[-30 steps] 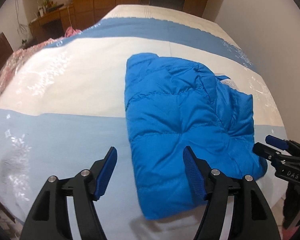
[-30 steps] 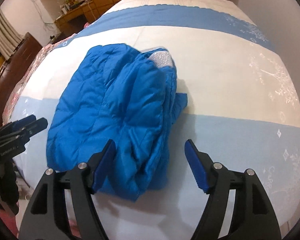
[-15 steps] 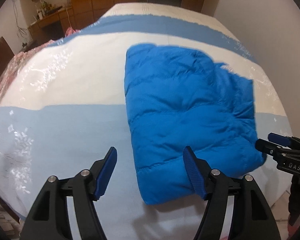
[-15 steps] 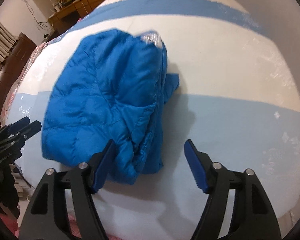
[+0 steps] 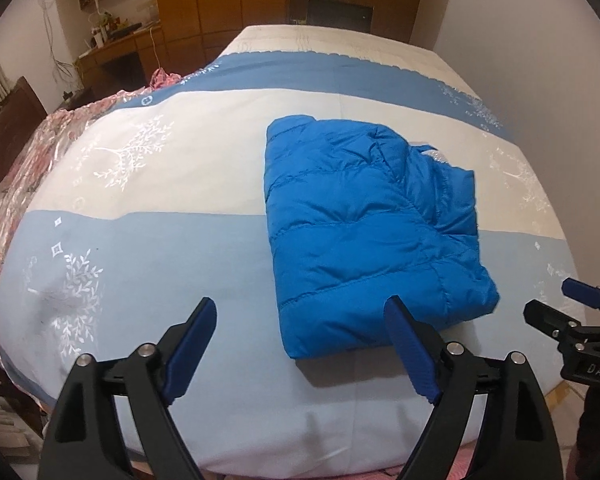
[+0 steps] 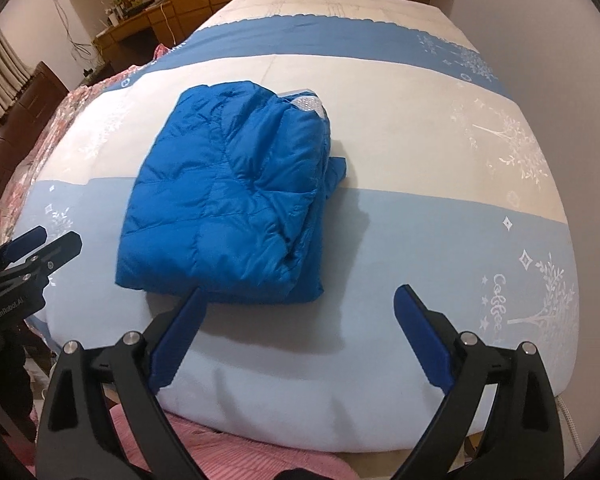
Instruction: Fold large clothes
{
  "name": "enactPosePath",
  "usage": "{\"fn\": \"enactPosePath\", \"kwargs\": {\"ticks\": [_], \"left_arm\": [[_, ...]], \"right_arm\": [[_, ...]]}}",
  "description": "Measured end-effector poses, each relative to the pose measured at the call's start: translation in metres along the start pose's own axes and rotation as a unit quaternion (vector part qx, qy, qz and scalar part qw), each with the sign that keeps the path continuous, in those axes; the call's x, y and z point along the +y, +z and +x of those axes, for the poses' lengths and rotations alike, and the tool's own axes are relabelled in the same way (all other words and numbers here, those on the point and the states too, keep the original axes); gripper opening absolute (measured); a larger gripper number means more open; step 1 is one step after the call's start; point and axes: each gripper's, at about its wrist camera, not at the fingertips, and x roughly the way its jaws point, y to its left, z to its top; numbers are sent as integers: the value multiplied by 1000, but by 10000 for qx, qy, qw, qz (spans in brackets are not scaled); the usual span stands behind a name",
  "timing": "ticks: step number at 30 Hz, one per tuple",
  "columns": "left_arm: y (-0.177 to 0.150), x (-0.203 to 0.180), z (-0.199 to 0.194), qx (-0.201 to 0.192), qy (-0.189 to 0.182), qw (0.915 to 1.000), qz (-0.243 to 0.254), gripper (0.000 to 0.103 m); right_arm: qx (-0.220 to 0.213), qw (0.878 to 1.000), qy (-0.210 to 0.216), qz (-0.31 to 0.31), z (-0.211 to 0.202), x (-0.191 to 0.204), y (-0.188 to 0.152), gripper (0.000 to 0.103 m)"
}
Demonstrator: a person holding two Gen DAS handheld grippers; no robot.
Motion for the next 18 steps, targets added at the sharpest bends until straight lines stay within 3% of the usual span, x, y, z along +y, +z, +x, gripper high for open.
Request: {"fn": "enactPosePath", "kwargs": {"ticks": [18], "left_arm": [[-14,4,-34,-37,52,9998,-167,86]], "right_arm": [[17,9999,-61,-86,-17,14,-9,94]]}}
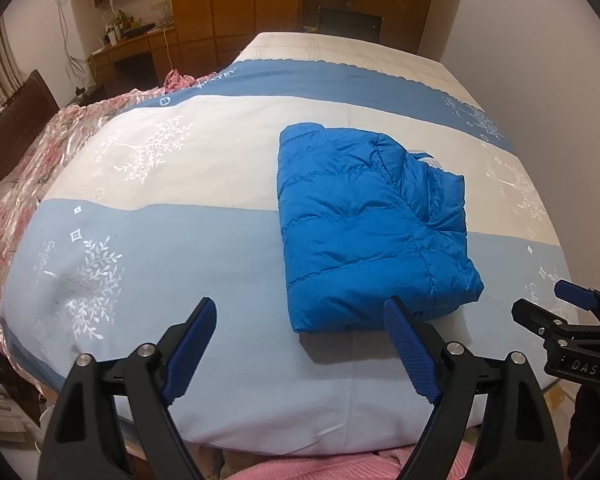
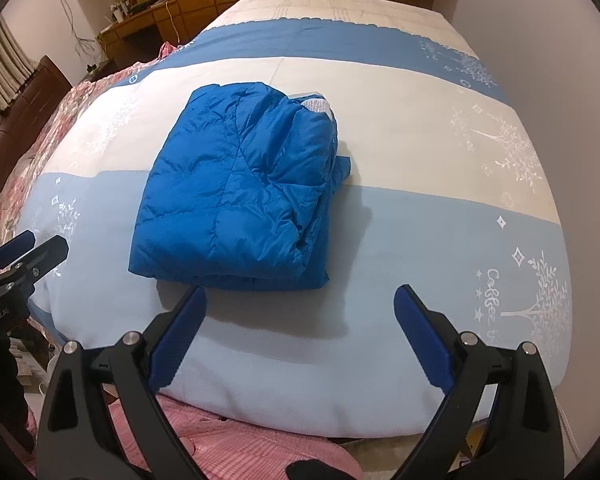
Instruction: Fold large clothes
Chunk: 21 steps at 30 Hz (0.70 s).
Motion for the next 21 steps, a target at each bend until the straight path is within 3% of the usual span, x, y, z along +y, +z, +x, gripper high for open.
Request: {"fn": "enactPosePath", "kwargs": {"ticks": [21], "left_arm": [[-7,-5,2,128,63,9999,62,86]], "right_arm": [[135,9999,-4,-31,5,2,-4,94]]}}
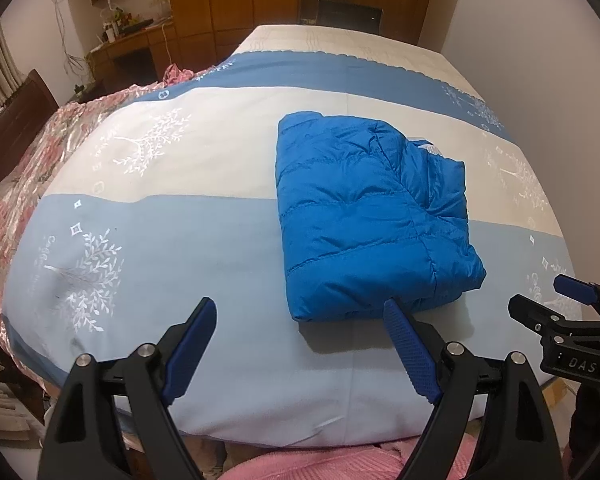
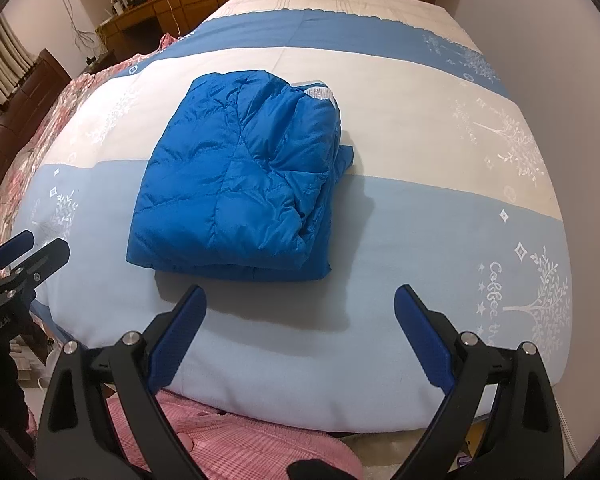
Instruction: Fold large clothes
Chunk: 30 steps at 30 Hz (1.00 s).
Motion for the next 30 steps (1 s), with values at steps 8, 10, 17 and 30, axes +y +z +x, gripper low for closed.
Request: {"fn": "enactPosePath", "kwargs": {"ticks": [8,10,17,30], "left_arm": [[-2,-1,0,22,20,10000,3,86],[-3,0,0,25,19,10000,-1,86],[-3,1,2,71,36,10000,37,86],[-4,3,3,103,44,9999,43,86]], "right_arm": [[6,10000,-5,-9,0,0,-1,94],[3,10000,-9,-14,0,0,-1,94],[13,10000,4,-5,0,0,-1,94],[19,10000,-4,-8,0,0,-1,94]]}}
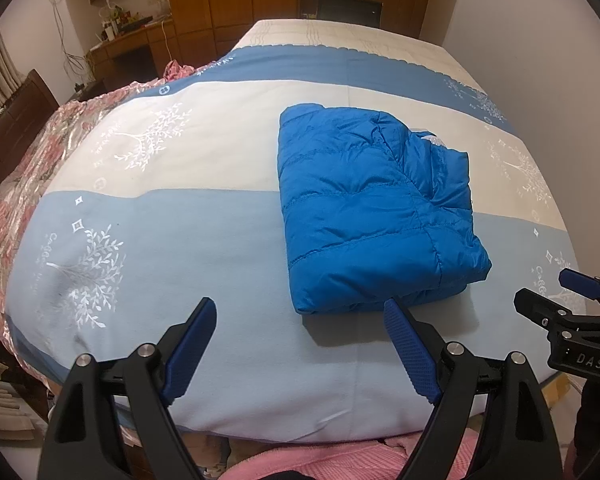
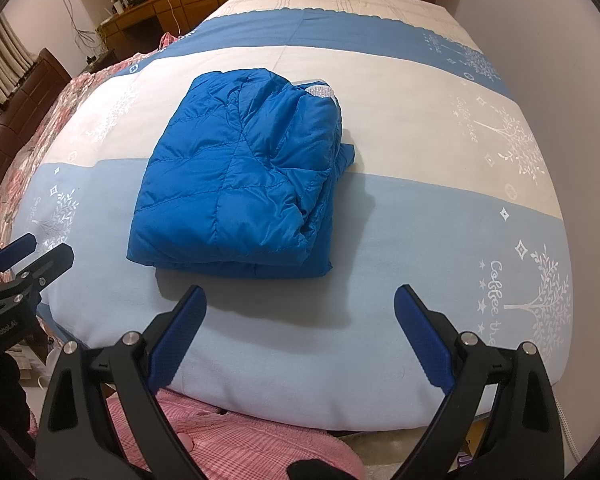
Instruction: Fold large clothes
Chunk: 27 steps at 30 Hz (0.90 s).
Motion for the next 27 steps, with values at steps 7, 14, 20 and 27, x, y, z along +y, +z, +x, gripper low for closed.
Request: {"fn": "enactPosePath", "kwargs": {"ticks": [7,14,20,27], "left_arm": [[1,1,0,14,-26,10000,8,86],[1,0,1,36,-56,10000,-6,86],[2,-1,3,67,-92,9999,16,86],[3,-2,3,64,-70,10000,19,86]], "right_arm": [[2,10000,21,-40,-1,0,1,94],[28,10000,19,-67,1,0,3,94],[36,10000,10,-92,1,1,4,94],[39,9999,15,-103,3,0,7,94]]}}
